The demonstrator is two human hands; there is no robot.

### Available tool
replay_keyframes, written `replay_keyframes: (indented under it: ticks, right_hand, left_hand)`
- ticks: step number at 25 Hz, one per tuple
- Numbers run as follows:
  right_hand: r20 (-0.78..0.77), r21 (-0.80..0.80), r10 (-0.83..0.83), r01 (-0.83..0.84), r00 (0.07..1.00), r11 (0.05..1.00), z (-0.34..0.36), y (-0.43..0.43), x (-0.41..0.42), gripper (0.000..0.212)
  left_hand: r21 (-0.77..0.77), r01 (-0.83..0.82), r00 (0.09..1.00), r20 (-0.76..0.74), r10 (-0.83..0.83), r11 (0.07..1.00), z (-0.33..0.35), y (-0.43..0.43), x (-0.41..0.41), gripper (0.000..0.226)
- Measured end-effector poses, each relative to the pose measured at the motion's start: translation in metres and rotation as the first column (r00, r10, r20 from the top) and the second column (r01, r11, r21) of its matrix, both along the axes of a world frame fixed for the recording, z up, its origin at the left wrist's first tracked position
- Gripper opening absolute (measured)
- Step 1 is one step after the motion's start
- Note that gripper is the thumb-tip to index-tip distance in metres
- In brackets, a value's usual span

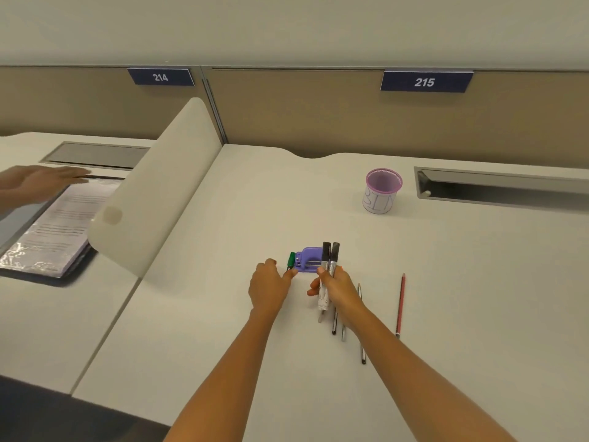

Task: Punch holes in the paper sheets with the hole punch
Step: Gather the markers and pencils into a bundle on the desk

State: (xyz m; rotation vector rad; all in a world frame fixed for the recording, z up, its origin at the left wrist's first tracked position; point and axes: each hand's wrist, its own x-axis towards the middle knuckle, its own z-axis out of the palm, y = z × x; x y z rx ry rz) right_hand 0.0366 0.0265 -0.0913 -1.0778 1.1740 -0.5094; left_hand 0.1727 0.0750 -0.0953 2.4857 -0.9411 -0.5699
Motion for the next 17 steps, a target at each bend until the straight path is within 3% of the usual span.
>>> replay_keyframes:
  ticks: [3,6,12,17]
  right_hand:
    - [0.016,0.04,-0.04,0.039,0.999,0.998,-0.003,0.002,0.0,0.016]
    - [-0.049,0.02,0.006,-0.005,0.999,1.0,-0.004,0.001,0.004,0.016]
    - [-0.07,-0.096,0.118,-0.124,0.991,0.988,0.0,0.014,0.016,0.024]
    - [-0.053,-0.221,0.144,-0.152,0.988,0.963,-0.001,0.029,0.025,0.036]
  left_hand:
    - [0.169,0.078,0.994,0.057,-0.088,0.983,-0.001,-0.005,-0.001,0.032]
    - [0.177,0.063,0.998,0.012,-0.067,0.982,0.001,-0.003,0.001,0.023]
    - [-0.16,-0.064,0.932,-0.362,0.002,0.985,-0.003,0.028,0.003,0.03]
    - [-0.347,-0.088,0.918,-0.392,-0.059,0.934,0.001,0.048,-0.003,0.02]
